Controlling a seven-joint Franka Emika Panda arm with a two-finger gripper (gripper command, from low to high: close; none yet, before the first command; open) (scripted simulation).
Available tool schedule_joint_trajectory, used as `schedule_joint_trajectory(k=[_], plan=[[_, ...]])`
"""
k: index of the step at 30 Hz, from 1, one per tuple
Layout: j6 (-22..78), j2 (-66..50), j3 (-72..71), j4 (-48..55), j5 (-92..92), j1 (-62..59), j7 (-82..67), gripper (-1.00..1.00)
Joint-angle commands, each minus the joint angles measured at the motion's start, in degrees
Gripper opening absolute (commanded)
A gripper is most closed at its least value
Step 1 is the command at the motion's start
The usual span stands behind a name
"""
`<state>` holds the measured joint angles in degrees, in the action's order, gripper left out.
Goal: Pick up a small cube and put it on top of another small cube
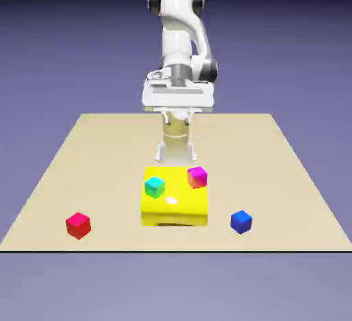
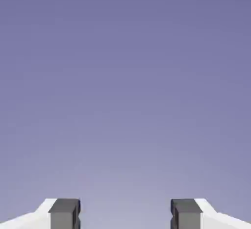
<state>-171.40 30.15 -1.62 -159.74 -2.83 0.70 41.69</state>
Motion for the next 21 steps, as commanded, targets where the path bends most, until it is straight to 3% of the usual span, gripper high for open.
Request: schedule_joint_trajectory(k=[1, 21], plan=[[2.2, -2.1, -1.3, 1.0, -2.3, 0.0, -0.6, 0.0], [45.4, -43.6, -28.2, 22.0, -49.2, 0.1, -13.4, 0.0]])
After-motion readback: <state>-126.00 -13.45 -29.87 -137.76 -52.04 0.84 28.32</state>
